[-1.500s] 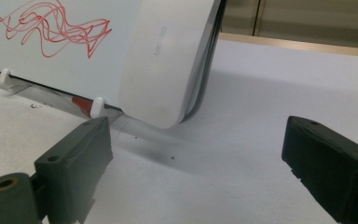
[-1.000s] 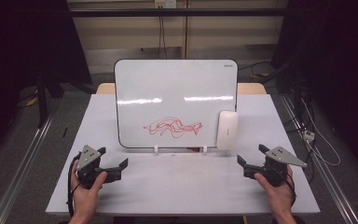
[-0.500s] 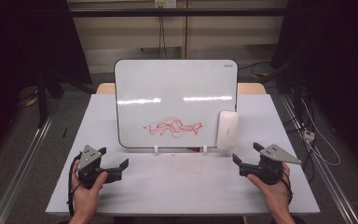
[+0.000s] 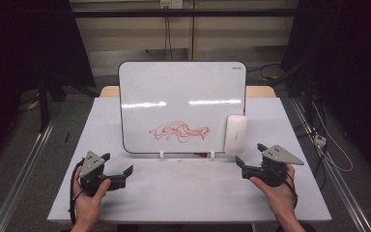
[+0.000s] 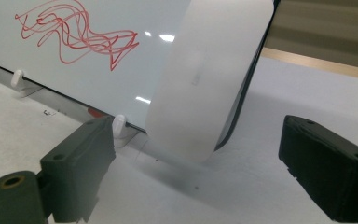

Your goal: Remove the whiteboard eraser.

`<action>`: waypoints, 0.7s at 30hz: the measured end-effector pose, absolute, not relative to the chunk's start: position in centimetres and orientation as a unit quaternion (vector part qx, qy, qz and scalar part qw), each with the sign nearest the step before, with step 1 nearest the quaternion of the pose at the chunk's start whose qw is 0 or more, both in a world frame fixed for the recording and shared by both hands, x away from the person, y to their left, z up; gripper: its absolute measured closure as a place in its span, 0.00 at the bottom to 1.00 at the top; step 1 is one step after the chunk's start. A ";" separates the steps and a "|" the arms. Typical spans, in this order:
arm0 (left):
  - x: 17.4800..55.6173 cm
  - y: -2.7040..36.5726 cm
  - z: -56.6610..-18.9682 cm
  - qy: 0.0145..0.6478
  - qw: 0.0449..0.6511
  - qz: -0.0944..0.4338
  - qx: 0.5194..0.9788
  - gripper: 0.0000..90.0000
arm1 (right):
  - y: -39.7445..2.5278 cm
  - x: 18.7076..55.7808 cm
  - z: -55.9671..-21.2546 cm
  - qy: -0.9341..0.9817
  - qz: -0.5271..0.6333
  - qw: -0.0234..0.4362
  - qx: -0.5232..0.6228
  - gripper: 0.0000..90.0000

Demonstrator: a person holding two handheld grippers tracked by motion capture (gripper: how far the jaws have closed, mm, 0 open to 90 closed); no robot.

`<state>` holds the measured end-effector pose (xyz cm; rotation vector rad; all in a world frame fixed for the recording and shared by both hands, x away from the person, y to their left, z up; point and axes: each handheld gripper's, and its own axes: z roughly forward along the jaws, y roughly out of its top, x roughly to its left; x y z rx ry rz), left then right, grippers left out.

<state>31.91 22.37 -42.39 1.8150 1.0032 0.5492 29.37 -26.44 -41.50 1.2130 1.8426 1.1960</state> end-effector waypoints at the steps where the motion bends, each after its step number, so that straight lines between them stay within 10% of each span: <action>1: 32.0 22.4 -42.4 0.414 0.482 0.225 0.739 0.06 | -26.4 29.4 -41.4 0.698 0.453 0.312 0.458 0.12; 21: 31.9 22.4 -42.3 0.410 0.476 0.224 0.745 0.06 | -24.1 32.9 -39.6 0.708 0.429 0.324 0.459 0.17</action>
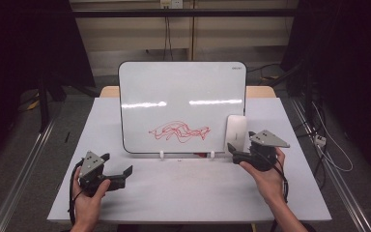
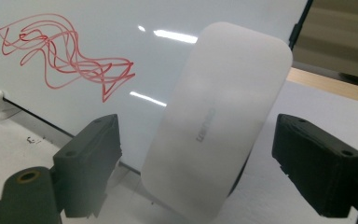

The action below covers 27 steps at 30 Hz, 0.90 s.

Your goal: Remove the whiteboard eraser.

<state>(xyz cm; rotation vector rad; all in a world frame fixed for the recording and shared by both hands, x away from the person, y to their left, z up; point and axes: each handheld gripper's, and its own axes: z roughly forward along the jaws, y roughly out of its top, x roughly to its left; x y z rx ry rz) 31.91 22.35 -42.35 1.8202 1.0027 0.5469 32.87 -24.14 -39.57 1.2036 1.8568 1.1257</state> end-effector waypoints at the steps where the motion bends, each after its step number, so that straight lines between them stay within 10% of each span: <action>1: 31.9 22.3 -42.4 0.411 0.478 0.223 0.743 0.06 | -24.0 33.1 -39.5 0.708 0.427 0.326 0.458 0.17; 27: 32.1 22.4 -42.4 0.411 0.478 0.219 0.745 0.06 | -22.2 37.1 -40.7 0.673 0.383 0.335 0.537 0.24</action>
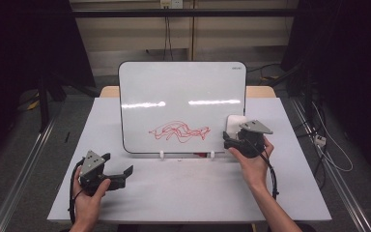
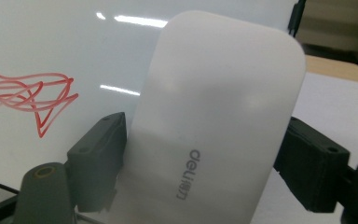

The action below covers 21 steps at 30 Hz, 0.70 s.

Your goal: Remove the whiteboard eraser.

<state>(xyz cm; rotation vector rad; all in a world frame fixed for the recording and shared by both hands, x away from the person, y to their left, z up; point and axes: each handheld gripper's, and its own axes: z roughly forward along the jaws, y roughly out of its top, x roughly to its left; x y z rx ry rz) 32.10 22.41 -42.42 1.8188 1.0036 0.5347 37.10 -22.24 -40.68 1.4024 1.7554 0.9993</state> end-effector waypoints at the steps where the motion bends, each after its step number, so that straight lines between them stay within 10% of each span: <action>1: 32.1 22.4 -42.4 0.411 0.478 0.218 0.745 0.06 | -22.2 37.1 -40.7 0.670 0.383 0.335 0.540 0.24; 21: 32.1 22.4 -42.4 0.408 0.476 0.218 0.748 0.06 | -20.4 37.5 -40.8 0.644 0.337 0.369 0.579 0.27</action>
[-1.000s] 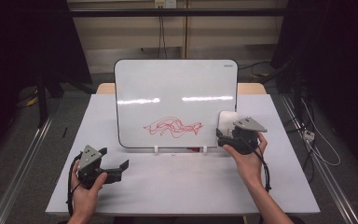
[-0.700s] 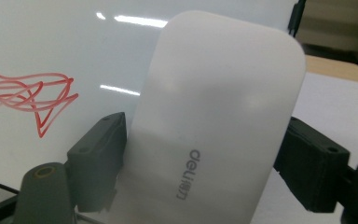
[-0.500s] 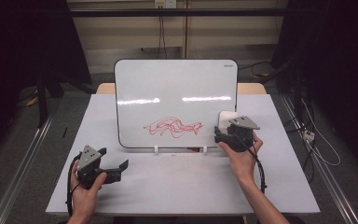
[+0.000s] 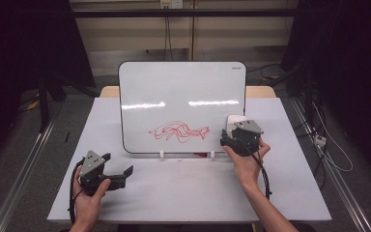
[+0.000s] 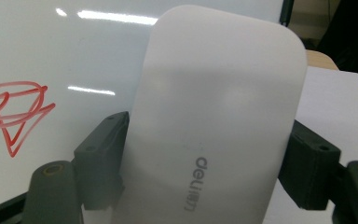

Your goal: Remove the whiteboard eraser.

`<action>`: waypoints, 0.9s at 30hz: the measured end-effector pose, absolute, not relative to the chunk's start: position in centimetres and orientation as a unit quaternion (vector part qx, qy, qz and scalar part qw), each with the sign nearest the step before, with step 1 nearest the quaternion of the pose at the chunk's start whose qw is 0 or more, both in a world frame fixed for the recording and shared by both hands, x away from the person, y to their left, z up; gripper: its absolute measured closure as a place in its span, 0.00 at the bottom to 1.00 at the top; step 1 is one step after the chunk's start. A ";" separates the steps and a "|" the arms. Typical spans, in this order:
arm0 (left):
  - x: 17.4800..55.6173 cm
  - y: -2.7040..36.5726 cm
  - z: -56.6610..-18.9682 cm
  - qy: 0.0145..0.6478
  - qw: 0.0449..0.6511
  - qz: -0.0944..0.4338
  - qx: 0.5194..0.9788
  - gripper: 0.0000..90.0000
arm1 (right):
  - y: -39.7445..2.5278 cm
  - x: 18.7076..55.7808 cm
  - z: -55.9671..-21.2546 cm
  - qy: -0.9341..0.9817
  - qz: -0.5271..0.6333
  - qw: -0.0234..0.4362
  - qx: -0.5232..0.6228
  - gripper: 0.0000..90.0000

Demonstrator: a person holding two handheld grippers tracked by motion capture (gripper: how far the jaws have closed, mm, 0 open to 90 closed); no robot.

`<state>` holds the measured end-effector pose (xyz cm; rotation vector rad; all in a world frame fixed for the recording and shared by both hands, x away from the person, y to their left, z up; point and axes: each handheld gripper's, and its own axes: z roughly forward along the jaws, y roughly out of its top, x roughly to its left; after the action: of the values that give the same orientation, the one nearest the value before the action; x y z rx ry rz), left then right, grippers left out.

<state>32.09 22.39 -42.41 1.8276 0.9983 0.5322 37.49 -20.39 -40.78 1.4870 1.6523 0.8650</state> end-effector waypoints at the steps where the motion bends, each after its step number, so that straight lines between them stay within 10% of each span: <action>1: 32.1 22.4 -42.4 0.410 0.478 0.217 0.746 0.06 | -20.4 37.5 -40.8 0.644 0.336 0.369 0.580 0.28; 27: 32.0 22.6 -42.4 0.412 0.477 0.219 0.745 0.06 | -23.0 37.1 -40.2 0.647 0.403 0.300 0.573 0.34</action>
<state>32.04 22.58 -42.41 1.8196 1.0056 0.5354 37.12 -22.98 -40.19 1.5216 1.7180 1.0691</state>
